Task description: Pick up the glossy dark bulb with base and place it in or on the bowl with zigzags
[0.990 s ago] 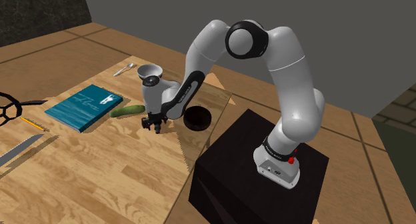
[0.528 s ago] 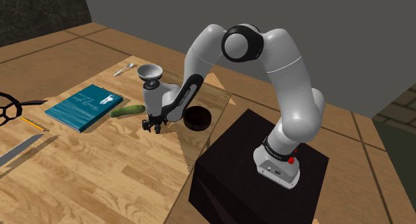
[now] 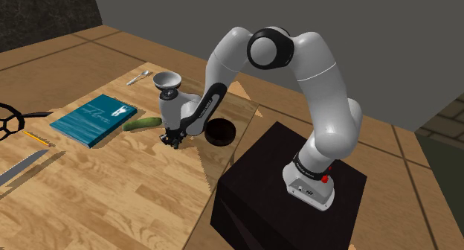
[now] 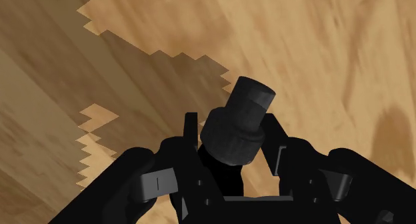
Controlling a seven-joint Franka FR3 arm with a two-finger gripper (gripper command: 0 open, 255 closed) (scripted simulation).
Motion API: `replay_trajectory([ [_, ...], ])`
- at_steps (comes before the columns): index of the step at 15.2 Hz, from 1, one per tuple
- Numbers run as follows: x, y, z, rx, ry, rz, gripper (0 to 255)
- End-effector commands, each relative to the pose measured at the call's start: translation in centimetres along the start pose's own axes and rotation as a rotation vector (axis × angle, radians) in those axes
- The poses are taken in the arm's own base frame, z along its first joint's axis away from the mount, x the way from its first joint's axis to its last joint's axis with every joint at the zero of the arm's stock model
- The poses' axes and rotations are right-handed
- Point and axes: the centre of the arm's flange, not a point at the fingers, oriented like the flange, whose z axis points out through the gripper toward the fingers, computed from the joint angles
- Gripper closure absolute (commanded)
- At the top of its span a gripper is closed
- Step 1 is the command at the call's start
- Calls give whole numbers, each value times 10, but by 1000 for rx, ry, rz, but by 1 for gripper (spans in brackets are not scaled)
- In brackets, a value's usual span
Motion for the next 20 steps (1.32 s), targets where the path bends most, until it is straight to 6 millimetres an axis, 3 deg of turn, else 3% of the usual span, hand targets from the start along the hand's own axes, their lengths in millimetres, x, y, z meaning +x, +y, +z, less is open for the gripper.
replay_trajectory([
  [1, 0, 0, 0, 0, 0, 0, 255],
  [5, 0, 0, 0, 0, 0, 0, 255],
  [20, 7, 4, -79, 0, 0, 0, 255],
])
